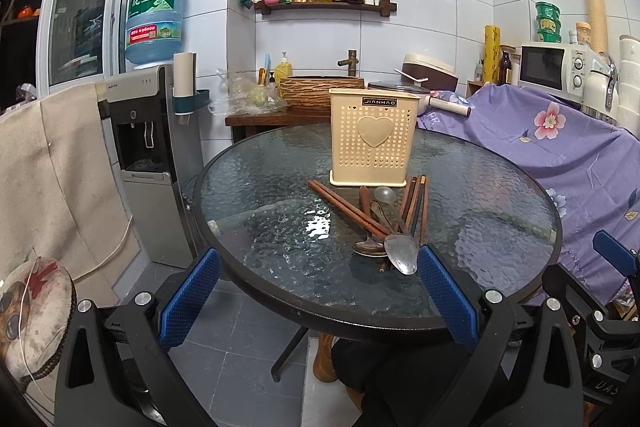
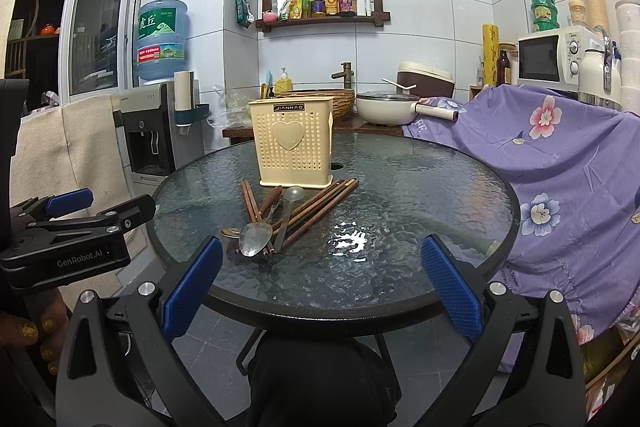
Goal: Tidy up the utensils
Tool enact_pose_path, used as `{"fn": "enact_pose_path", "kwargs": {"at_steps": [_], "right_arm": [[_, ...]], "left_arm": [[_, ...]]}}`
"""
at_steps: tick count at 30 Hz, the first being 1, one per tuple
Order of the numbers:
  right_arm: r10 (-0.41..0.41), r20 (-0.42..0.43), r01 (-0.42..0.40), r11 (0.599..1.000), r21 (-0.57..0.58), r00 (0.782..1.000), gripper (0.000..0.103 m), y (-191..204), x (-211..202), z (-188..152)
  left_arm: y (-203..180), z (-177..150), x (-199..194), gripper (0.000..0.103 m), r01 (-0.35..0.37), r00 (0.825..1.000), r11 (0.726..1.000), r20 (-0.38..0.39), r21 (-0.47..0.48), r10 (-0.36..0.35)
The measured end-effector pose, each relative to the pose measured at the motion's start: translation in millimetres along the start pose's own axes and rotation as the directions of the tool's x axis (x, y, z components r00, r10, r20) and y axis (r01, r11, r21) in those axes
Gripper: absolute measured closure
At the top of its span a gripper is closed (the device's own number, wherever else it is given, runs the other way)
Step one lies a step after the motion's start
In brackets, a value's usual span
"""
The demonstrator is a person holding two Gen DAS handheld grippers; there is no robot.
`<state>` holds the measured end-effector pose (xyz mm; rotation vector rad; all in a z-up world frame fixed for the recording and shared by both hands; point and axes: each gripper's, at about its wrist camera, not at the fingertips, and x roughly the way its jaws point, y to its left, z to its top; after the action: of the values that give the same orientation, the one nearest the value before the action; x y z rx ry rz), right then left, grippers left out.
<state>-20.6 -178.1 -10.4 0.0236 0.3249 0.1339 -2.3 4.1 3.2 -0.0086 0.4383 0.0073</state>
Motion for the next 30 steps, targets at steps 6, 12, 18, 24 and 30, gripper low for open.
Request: {"fn": "enact_pose_path", "kwargs": {"at_steps": [6,12,18,24,30], "right_arm": [[0.001,-0.002,-0.001,1.0,0.0,1.0,0.005,-0.1,0.2,-0.2],[0.001,-0.003,-0.001,1.0,0.0,1.0,0.005,-0.1,1.4,-0.9],[0.001,-0.001,-0.001,1.0,0.001,1.0,0.005,-0.1,1.2,-1.1],[0.001,-0.003,-0.001,1.0,0.0,1.0,0.005,-0.3,1.2,-1.0],[0.0,-0.005,0.0,1.0,0.0,1.0,0.005,0.3,1.8,-1.8]], "left_arm": [[-0.1,0.1,-0.2,0.006,0.0,1.0,1.0,0.0,-0.001,0.0],[-0.8,0.0,0.1,0.006,-0.001,1.0,1.0,0.001,0.0,0.001],[-0.7,-0.4,0.1,0.006,0.0,1.0,1.0,0.002,0.0,0.0],[-0.5,-0.1,0.2,0.006,-0.001,1.0,1.0,0.001,0.0,0.001],[-0.3,-1.2,0.9,0.006,0.0,1.0,1.0,-0.001,0.0,0.0]]}}
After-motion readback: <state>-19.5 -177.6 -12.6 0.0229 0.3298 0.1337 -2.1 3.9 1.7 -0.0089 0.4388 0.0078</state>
